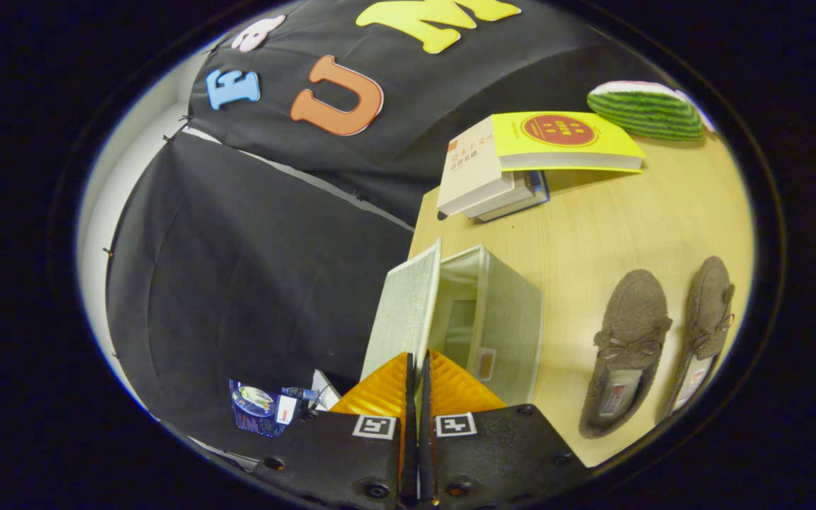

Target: Open the storage box then place both shoes into the box .Put the left shoe in first, then the right shoe, with the right side of both shoes facing outward in a uniform manner.

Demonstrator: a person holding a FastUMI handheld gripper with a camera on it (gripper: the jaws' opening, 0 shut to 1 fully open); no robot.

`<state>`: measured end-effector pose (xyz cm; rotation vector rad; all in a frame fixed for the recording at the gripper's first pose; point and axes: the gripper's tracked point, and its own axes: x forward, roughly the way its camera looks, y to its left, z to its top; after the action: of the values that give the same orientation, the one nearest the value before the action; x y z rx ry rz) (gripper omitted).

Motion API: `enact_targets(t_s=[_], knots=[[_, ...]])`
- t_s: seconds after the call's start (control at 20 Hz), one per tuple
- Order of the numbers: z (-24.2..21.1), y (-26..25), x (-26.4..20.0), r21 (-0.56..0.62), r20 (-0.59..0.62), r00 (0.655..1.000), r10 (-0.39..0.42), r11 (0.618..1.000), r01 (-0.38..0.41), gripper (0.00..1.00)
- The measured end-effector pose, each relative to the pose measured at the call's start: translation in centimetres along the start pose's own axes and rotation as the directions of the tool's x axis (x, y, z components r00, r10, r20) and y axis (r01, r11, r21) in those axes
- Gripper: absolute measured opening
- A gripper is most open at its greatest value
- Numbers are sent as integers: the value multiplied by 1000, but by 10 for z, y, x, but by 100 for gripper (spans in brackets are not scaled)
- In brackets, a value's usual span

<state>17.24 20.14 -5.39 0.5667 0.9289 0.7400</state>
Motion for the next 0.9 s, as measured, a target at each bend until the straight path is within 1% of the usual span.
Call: enact_targets(t_s=[0.05, 0.15, 0.25, 0.5, 0.6, 0.85, 0.9], knots=[[1, 7, -1, 8, -1, 1000, -1, 1000, 1, 7], [2, 23, -1, 65, -3, 1000, 7, 998, -7, 7], [2, 43, -1, 76, -8, 1000, 19, 997, -18, 6], [4, 69, 10, 21, -13, 997, -71, 997, 71, 6], [4, 90, 17, -7, -12, 997, -80, 997, 80, 6], [-6, 147, 32, -59, -3, 998, -57, 997, 57, 6], [-10, 154, 39, -63, -19, 998, -66, 996, 65, 7]])
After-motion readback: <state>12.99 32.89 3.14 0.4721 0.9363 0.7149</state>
